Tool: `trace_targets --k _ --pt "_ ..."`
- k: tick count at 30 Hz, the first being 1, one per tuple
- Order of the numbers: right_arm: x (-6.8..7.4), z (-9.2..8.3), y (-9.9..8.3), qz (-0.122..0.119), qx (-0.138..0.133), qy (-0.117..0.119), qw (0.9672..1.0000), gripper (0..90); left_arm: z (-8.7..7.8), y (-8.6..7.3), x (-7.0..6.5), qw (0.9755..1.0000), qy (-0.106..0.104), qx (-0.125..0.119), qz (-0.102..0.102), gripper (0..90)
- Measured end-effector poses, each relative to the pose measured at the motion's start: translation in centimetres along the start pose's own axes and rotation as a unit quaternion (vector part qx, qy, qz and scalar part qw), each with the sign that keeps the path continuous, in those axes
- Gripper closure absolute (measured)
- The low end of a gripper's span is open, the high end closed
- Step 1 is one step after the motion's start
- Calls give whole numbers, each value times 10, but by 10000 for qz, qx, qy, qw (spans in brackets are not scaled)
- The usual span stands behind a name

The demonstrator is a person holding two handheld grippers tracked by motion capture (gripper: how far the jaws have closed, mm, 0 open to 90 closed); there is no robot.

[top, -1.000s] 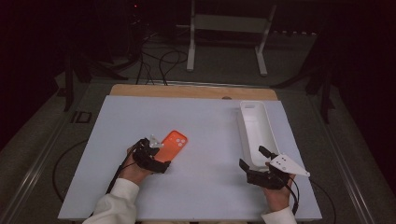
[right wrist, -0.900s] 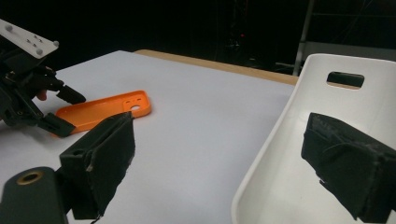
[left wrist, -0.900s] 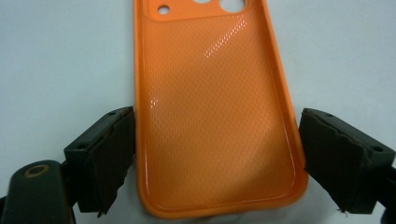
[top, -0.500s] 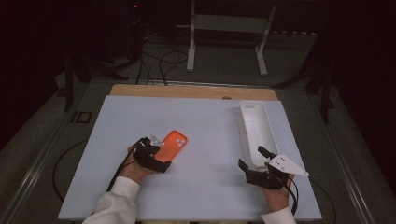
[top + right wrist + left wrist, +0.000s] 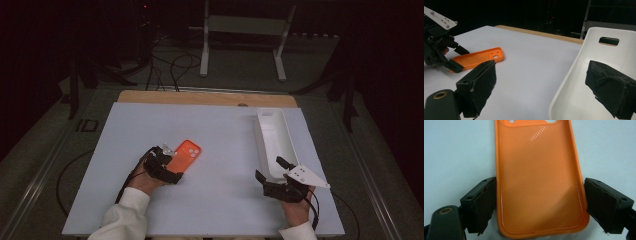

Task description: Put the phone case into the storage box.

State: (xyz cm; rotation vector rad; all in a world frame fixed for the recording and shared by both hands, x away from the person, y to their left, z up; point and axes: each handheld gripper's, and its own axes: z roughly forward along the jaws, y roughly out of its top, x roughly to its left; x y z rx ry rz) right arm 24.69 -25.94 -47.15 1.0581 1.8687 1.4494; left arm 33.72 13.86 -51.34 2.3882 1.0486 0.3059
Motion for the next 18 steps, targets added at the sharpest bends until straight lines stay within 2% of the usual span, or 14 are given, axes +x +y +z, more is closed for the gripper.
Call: trace_targets --k 9,18 --pt "0 0 0 6 2 6 10000 96 -1 0 -2 9999 74 -124 10 163" --pt "0 1 0 -19 14 18 10000 96 -13 1 -2 9990 238 -384 28 163"
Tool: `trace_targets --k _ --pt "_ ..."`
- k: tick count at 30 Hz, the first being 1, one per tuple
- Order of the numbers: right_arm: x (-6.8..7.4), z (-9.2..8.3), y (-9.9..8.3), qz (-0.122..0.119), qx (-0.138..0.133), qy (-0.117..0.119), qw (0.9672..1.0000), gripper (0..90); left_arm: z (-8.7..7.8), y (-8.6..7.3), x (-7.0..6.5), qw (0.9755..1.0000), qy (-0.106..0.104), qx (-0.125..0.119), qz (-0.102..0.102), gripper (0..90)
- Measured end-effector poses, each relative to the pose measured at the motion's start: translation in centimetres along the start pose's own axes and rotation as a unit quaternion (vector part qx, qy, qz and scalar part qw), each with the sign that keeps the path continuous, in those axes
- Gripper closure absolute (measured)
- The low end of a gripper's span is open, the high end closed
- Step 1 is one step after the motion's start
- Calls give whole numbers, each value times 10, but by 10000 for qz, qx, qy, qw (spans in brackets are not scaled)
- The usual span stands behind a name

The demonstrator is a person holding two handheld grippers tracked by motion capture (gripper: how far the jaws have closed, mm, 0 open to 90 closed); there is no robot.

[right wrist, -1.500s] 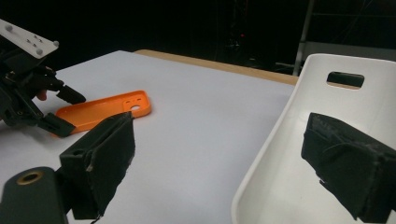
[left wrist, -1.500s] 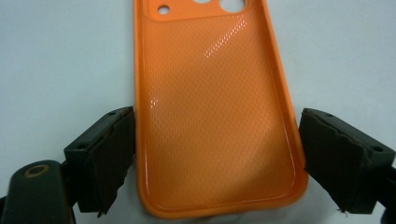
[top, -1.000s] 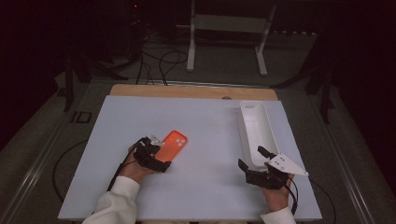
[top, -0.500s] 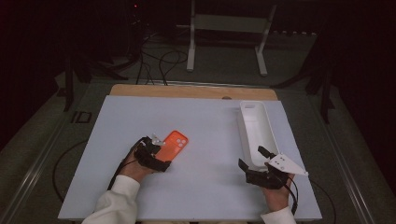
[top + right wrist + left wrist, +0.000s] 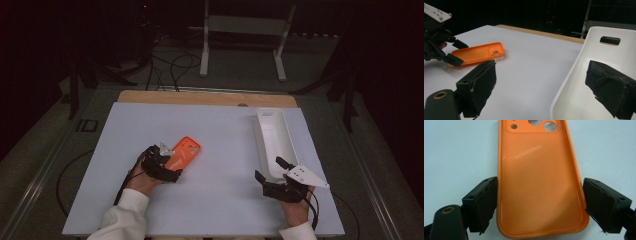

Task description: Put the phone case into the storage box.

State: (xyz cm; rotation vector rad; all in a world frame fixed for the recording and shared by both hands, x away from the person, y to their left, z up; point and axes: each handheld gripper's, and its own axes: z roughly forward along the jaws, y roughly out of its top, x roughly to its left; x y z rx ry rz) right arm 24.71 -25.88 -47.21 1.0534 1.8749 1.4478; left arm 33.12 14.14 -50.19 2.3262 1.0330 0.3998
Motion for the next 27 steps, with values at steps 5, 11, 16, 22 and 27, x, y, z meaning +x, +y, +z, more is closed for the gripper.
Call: trace_targets --k 5,11,16,22,27 --pt "0 0 0 0 1 8 10000 96 -5 1 0 9999 41 -106 -5 164" --pt "1 1 0 13 28 23 10000 96 -12 1 0 9997 82 -232 -19 164" --pt "3 3 0 -10 40 50 10000 96 -18 2 -2 9994 94 -335 -9 164" --pt "6 5 0 -2 49 90 9999 96 -23 3 -3 9989 88 -454 -14 164" --pt "10 8 2 -6 62 151 9999 96 -27 4 -5 9985 70 -548 10 165"
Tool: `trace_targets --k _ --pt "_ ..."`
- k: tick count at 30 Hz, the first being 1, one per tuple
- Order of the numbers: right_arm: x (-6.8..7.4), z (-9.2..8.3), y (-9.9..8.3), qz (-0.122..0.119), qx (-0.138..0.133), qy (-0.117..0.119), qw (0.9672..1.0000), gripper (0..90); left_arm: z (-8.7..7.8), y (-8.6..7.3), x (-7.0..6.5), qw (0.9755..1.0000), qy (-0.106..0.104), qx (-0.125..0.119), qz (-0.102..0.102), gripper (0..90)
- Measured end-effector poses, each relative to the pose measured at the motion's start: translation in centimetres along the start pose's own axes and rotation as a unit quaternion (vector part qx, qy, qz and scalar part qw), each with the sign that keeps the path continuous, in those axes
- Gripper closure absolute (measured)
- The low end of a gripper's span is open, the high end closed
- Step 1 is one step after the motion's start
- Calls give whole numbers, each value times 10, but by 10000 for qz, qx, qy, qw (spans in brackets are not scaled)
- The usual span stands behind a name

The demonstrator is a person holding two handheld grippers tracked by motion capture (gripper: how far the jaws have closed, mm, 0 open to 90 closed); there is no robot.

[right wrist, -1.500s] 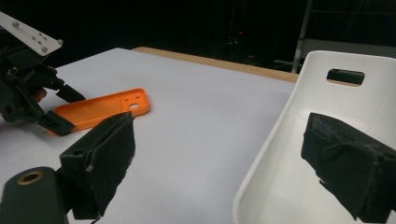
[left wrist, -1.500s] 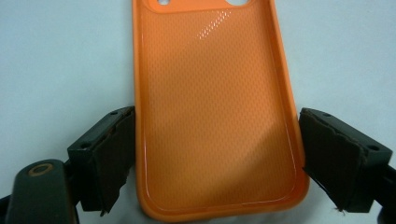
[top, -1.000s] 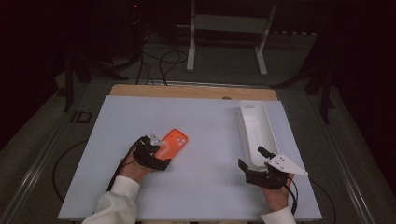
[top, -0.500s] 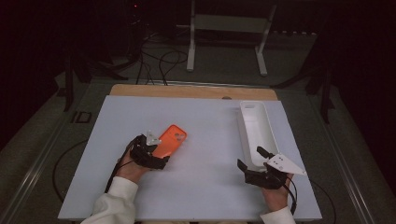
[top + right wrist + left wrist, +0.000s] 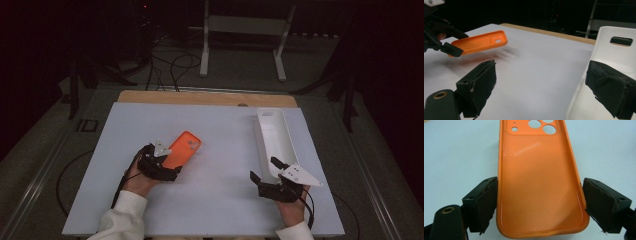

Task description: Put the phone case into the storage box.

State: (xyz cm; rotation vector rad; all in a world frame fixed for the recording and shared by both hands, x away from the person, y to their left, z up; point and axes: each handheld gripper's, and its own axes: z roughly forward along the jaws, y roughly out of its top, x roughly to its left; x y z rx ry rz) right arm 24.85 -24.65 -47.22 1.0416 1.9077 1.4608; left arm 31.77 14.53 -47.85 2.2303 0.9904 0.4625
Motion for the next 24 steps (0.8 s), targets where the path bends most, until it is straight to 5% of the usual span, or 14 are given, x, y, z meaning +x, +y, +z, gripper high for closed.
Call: trace_targets --k 18,24 --pt "16 26 13 -46 221 487 9986 89 -21 21 -16 9988 -86 -401 268 165" --pt "17 40 19 181 361 685 9968 75 -26 28 -21 9980 -152 -522 309 164"
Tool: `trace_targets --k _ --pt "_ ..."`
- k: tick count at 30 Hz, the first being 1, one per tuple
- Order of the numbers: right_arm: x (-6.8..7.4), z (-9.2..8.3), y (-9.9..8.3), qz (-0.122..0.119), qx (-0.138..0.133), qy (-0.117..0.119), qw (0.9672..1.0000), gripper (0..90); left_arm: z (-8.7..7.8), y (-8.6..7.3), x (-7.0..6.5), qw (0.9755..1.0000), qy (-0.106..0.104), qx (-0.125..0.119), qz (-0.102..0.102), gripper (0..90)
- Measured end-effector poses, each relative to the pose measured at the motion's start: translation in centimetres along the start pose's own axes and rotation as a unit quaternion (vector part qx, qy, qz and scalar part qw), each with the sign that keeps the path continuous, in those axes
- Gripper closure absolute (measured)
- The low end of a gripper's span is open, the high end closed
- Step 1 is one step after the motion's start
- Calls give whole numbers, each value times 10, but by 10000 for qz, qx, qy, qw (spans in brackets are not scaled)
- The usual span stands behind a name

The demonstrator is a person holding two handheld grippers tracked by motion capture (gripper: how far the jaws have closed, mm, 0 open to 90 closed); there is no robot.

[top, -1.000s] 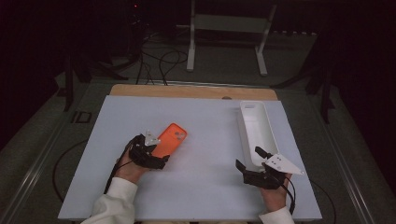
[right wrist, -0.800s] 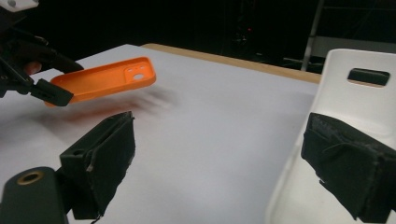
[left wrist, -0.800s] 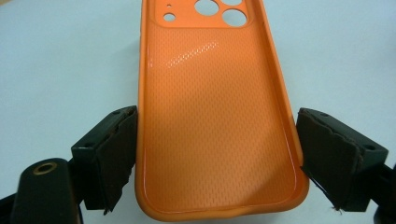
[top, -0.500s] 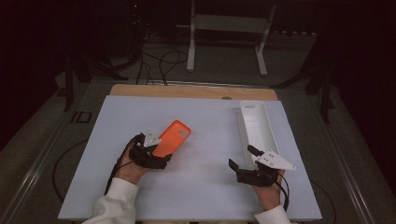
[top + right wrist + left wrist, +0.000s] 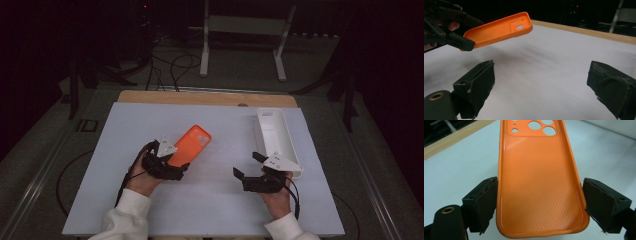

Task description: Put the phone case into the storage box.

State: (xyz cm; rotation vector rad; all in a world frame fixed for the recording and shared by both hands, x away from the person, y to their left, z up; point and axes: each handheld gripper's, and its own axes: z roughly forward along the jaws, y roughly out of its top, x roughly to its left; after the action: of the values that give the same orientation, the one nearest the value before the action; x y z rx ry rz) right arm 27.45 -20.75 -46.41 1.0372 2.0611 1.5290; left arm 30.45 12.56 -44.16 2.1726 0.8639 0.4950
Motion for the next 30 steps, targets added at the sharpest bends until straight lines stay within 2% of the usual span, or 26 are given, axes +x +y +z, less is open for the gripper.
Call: trace_targets --k 5,8,12,13,16,19,28,30 --pt "-2 10 9 165 69 214 9996 74 0 4 -5 10000 -39 -37 52 165" --pt "-2 14 12 177 126 255 9994 74 1 7 -9 9999 -73 -40 109 164" --pt "-2 24 16 244 218 427 9986 74 3 12 -17 9997 -130 -74 204 164" --pt "-4 29 17 367 279 511 9976 74 4 15 -20 9995 -146 -69 282 164" --pt "-5 34 17 439 300 567 9970 74 6 17 -24 9993 -155 -93 320 164" --pt "-6 43 18 633 390 742 9945 74 8 19 -29 9990 -206 -112 391 164" --pt "-6 60 18 897 479 968 9901 75 9 23 -38 9983 -335 -224 423 164" --pt "-6 63 19 1041 459 1050 9880 75 11 24 -41 9980 -375 -228 460 164"
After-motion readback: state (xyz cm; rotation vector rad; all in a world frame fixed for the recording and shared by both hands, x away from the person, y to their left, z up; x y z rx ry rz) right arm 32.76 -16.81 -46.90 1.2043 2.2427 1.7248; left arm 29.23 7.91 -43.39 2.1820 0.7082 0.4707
